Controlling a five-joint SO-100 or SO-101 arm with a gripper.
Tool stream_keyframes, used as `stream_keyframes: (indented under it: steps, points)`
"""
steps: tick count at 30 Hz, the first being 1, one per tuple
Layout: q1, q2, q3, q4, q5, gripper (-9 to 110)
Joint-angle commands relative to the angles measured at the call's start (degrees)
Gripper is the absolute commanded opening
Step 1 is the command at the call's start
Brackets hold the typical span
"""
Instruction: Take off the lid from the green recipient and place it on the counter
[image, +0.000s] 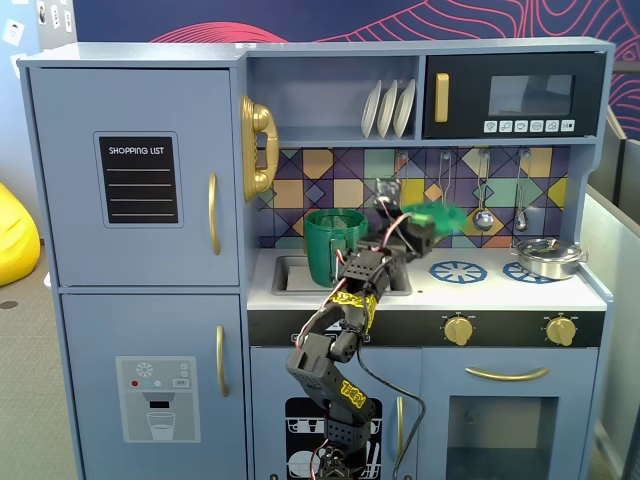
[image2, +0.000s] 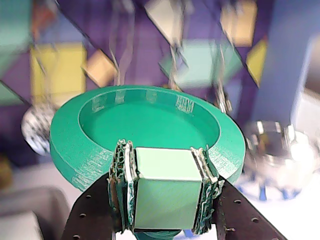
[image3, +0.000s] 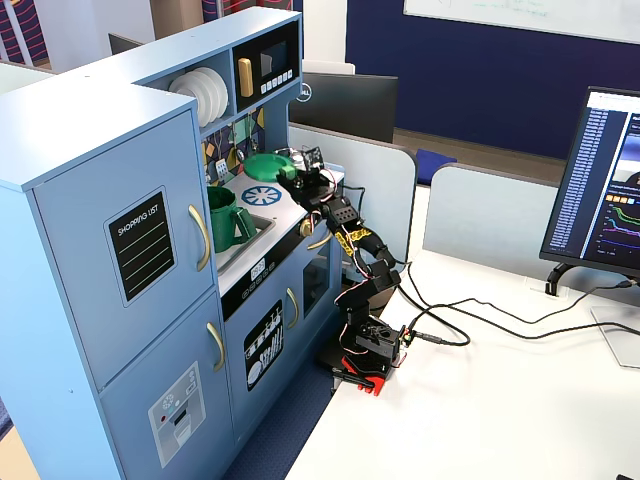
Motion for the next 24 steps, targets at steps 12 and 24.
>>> stream_keyframes:
  steps: [12,24]
  points:
    - [3.34,-5.10,13.36,-20.83,0.00,0]
    - [3.25,-13.18,16.79,-29.00,-1.41,0]
